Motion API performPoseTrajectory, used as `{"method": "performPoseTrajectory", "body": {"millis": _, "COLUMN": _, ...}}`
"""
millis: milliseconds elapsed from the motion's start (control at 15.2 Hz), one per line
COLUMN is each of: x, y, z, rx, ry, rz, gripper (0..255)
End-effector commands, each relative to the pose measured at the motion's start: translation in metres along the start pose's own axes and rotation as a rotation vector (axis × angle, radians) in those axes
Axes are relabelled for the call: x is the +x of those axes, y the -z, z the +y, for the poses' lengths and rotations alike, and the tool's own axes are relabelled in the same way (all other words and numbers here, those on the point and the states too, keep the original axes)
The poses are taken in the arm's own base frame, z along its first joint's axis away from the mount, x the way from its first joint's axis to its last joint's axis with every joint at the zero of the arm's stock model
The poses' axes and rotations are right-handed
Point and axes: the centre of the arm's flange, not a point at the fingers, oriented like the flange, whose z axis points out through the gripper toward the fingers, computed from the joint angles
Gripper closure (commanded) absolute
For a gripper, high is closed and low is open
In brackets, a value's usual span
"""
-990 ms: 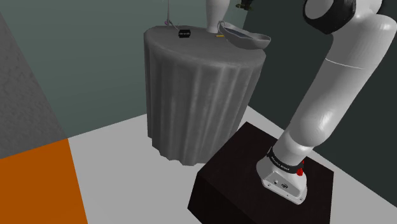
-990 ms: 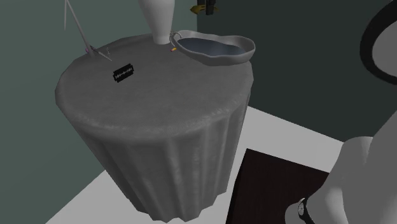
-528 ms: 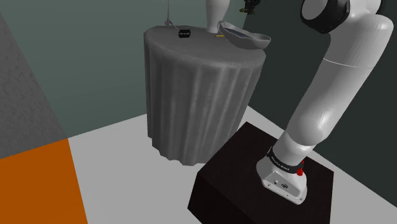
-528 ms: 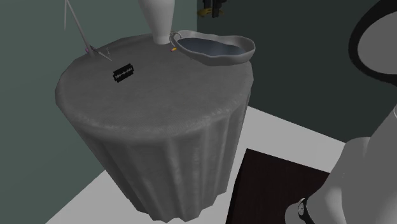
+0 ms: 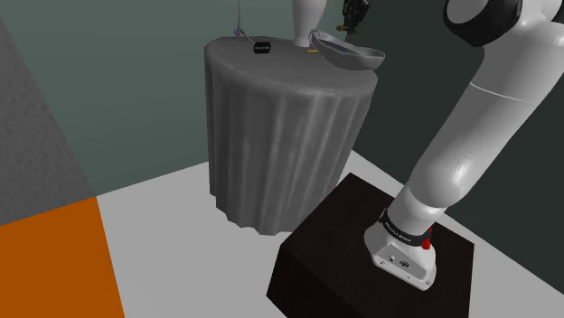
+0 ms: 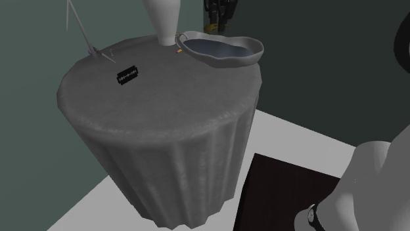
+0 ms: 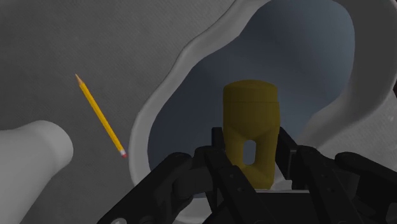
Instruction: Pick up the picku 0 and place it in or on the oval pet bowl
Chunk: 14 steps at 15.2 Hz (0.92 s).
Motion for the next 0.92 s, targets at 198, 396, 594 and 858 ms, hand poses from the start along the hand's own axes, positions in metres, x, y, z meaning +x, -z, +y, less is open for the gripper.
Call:
{"method": "performPoseTrajectory", "body": {"millis": 198, "x": -0.0001, "y": -0.0168, "z": -0.0006, "rx": 0.0, "ry": 0.0, "rz": 0.0, "gripper": 255}}
{"method": "performPoseTrajectory", "body": {"millis": 396, "x": -0.0002, "y": -0.0167, "z": -0.0006, "rx": 0.0, "ry": 0.0, "rz": 0.0, "gripper": 255}}
{"method": "performPoseTrajectory", "body": {"millis": 594, "x": -0.0002, "y": -0.0167, "z": -0.0005, "rx": 0.0, "ry": 0.0, "rz": 0.0, "gripper": 255}}
{"method": "performPoseTrajectory", "body": {"millis": 858, "x": -0.0002, "y": -0.0167, "z": -0.0005, "rx": 0.0, "ry": 0.0, "rz": 0.0, "gripper": 0}}
